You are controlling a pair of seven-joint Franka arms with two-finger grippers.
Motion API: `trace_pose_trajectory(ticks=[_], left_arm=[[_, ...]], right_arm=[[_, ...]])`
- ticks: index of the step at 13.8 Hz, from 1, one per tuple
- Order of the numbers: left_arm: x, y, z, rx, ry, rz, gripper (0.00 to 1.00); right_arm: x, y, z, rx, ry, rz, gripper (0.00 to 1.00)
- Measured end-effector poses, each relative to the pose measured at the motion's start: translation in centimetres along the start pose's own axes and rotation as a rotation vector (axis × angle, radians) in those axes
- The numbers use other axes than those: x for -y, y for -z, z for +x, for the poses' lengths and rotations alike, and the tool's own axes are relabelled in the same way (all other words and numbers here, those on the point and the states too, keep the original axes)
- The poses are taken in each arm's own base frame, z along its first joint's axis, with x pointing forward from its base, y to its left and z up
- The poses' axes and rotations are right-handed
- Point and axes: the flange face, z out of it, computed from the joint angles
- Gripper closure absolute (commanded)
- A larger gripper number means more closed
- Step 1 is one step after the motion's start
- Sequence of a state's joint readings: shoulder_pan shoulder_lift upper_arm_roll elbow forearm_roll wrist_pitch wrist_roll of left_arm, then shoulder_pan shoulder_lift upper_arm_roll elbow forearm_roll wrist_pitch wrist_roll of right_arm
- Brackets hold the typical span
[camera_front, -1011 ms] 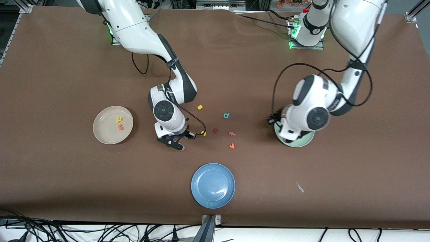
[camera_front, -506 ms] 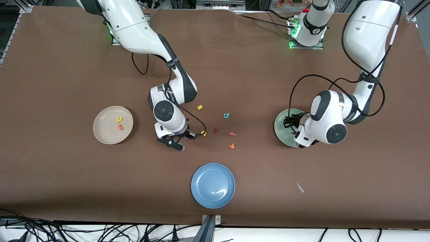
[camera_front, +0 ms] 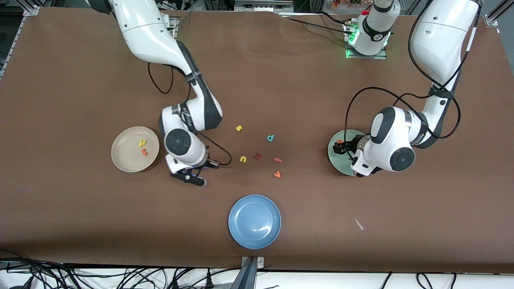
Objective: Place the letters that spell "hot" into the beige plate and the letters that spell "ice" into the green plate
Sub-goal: 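Drop the orange letter on the green plate while the right gripper drops blue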
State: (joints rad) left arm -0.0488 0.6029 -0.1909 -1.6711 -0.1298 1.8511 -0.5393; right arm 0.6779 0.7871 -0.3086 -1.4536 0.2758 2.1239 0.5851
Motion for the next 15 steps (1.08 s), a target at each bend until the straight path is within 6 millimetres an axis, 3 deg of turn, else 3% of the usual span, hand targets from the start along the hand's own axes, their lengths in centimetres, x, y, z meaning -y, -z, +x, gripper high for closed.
trace_pose_trajectory(ticks=[2, 5, 8, 10, 11, 13, 15], left_arm=[[-0.7, 3.1, -1.2, -0.045, -0.021, -0.021, 0.0], [-1.4, 9.1, -2.7, -0.132, -0.12, -0.059, 0.0], [-0.7, 13.4, -2.5, -0.205, -0.239, -0.075, 0.0], [1.3, 15.2, -1.3, -0.26, -0.334, -0.028, 0.0], [2.4, 16.1, -0.7, -0.289, -0.368, 0.01, 0.0], [3.5, 17.9, -0.4, -0.342, -0.406, 0.074, 0.0], [3.5, 20.1, -0.9, -0.385, -0.432, 0.083, 0.0]], right_arm=[[-4.0, 1.7, 0.6, 0.007, 0.018, -0.008, 0.97], [-12.8, 3.4, 0.5, 0.007, 0.088, -0.001, 0.97], [-21.4, 2.1, -0.9, 0.0, 0.166, 0.008, 0.97], [-24.4, 0.8, -2.1, 0.014, 0.21, 0.006, 0.96], [-25.1, 0.3, -2.4, 0.016, 0.226, 0.003, 0.88], [-26.3, 0.0, -2.2, 0.008, 0.256, -0.004, 0.0], [-26.6, 0.7, -1.6, -0.012, 0.247, -0.001, 0.0]])
